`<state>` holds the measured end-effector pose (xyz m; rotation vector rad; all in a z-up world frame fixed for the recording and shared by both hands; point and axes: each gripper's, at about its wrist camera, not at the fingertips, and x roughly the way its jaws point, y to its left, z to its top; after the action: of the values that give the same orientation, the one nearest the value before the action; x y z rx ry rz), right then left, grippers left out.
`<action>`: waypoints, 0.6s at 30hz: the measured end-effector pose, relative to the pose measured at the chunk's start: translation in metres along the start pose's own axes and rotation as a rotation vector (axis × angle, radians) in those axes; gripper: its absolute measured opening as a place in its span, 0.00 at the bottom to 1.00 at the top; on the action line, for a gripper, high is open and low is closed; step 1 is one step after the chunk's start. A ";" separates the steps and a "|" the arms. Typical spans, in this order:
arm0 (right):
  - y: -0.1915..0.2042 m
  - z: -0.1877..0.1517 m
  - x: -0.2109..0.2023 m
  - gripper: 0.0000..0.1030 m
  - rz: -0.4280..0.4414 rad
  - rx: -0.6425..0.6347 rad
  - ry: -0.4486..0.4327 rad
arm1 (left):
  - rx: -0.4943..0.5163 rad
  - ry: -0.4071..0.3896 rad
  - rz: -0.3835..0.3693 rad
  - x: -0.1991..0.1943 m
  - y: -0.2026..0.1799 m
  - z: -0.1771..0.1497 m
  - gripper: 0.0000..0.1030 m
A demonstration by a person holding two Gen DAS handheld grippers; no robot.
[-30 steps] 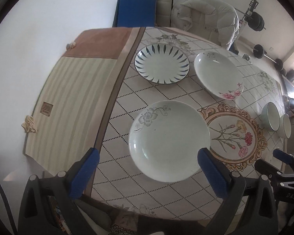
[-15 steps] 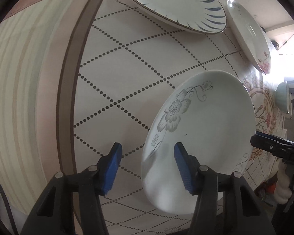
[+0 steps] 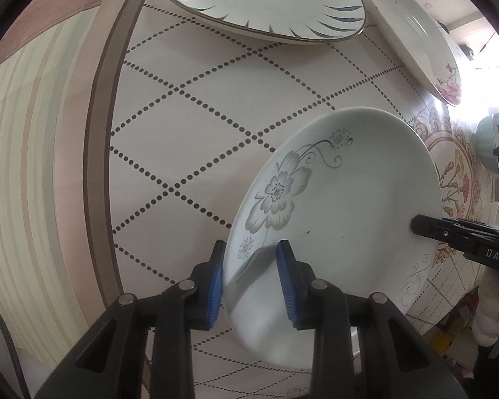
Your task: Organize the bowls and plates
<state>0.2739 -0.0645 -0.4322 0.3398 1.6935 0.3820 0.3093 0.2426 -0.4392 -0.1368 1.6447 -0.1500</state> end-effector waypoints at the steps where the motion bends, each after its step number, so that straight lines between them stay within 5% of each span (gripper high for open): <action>1: 0.001 0.000 -0.002 0.17 -0.005 -0.005 -0.002 | 0.005 -0.001 0.007 -0.001 -0.004 0.000 0.27; 18: -0.085 0.000 -0.098 0.17 -0.009 0.111 -0.117 | 0.161 -0.034 -0.006 -0.037 -0.134 0.043 0.27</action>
<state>0.2883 -0.1833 -0.3820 0.4280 1.6047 0.2570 0.3546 0.1167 -0.3825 -0.0212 1.5911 -0.2824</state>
